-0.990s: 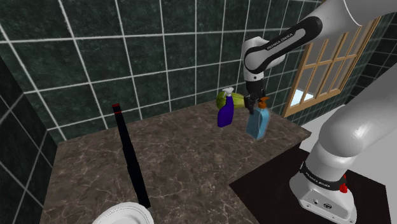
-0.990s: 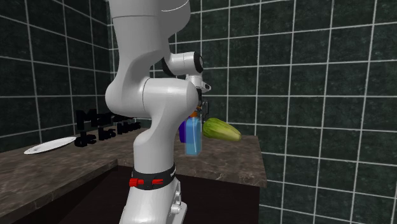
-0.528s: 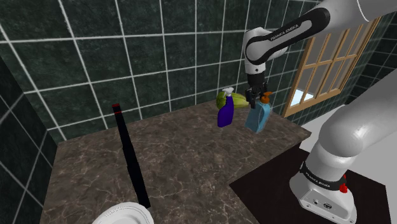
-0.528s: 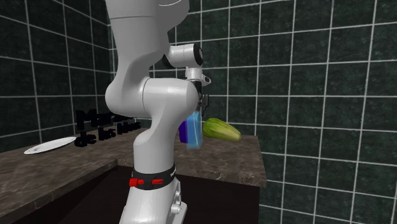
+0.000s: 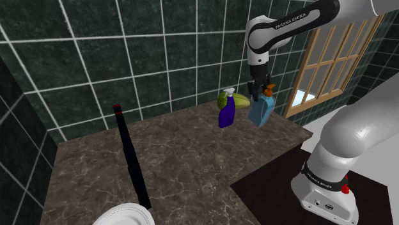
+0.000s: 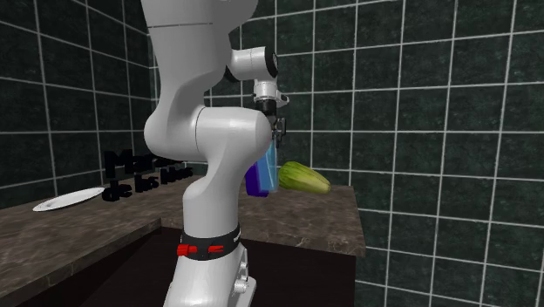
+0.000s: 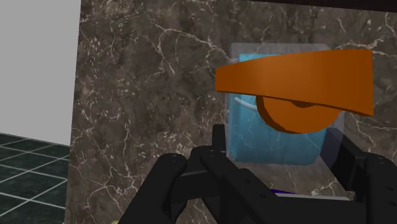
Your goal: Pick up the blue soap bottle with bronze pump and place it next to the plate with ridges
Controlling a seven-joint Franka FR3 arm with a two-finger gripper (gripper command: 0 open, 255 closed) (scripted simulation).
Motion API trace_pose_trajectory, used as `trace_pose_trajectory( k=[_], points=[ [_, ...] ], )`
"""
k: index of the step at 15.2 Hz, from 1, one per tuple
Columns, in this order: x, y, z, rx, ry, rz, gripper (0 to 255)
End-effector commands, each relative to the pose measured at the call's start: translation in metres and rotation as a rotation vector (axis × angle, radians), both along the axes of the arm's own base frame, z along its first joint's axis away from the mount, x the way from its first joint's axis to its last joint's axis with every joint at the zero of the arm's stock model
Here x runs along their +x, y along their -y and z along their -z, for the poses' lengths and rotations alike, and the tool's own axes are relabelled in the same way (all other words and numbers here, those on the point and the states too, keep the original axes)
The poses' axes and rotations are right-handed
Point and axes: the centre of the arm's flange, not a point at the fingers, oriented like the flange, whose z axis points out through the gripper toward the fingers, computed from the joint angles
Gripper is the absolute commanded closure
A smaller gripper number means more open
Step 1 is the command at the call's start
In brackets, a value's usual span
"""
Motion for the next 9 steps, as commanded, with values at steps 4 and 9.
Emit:
trace_pose_trajectory(
  k=[4, 9],
  points=[
    [-0.001, 0.000, -0.027, 0.000, 0.000, 0.000, 255],
    [-0.001, 0.000, -0.053, 0.000, 0.000, 0.000, 255]
  ],
)
